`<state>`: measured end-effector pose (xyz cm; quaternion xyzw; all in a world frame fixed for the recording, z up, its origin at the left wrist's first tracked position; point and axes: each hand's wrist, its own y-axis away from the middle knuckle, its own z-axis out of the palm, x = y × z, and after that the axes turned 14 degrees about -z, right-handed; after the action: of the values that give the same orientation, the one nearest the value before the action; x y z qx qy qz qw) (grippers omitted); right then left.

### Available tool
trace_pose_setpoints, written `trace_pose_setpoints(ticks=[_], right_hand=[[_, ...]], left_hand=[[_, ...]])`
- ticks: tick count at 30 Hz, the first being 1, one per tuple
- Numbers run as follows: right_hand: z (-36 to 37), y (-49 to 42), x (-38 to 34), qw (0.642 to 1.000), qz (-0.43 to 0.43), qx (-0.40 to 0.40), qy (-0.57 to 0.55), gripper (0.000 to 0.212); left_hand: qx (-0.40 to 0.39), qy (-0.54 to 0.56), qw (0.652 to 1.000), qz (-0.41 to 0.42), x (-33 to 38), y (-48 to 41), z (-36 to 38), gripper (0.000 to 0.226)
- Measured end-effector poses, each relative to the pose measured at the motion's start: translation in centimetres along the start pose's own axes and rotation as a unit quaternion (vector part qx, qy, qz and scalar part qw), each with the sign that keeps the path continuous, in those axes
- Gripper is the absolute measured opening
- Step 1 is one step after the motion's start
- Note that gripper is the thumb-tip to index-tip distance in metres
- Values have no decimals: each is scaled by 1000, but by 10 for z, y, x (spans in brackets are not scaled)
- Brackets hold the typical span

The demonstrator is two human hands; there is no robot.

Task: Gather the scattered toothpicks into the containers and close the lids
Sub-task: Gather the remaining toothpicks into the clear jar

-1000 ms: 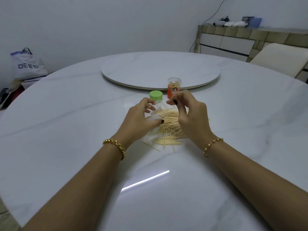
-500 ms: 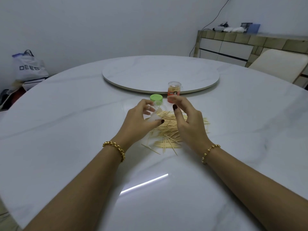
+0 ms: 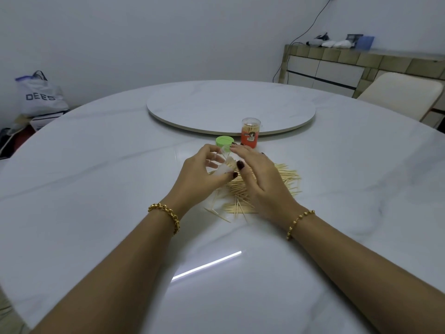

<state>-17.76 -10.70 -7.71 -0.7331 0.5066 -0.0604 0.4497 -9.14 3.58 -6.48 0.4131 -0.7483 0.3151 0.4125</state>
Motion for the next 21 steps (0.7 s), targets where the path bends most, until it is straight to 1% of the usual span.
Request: trace_pose_setpoints(ticks=[2, 3, 4, 5, 6, 8, 9, 11, 13, 17, 21], right_hand=[[-7, 0, 7, 999, 10, 44, 17, 38], [-11, 0, 12, 998, 28, 50, 30, 36], [-16, 0, 18, 997, 47, 40, 50, 37], [-20, 1, 25, 994, 66, 9, 81, 37], [-24, 2, 32, 988, 88, -38, 120, 36], [-30, 4, 43, 962, 135, -140, 191, 34], [-31, 5, 46, 950, 153, -175, 210, 33], [-32, 7, 48, 939, 163, -204, 224, 32], [-30, 6, 47, 939, 147, -203, 237, 30], [-26, 6, 48, 947, 100, -153, 265, 23], [-21, 2, 52, 952, 108, -121, 260, 20]], left_hand=[[-5, -15, 1000, -1, -1, 0, 1, 52], [-5, -22, 1000, -1, -2, 0, 0, 53], [-3, -28, 1000, -2, -2, 0, 0, 53], [-1, -34, 999, -3, -2, 0, -1, 53], [0, -38, 999, -5, -3, 0, -1, 53], [1, -43, 999, -6, -4, -1, -2, 52], [2, -44, 999, -6, -4, -1, -1, 51], [4, -46, 999, -6, -4, -1, -2, 52], [6, -49, 999, -6, -4, -1, -2, 53], [6, -53, 999, -3, -4, -1, -2, 53], [3, -60, 998, 1, -2, -1, -2, 53]])
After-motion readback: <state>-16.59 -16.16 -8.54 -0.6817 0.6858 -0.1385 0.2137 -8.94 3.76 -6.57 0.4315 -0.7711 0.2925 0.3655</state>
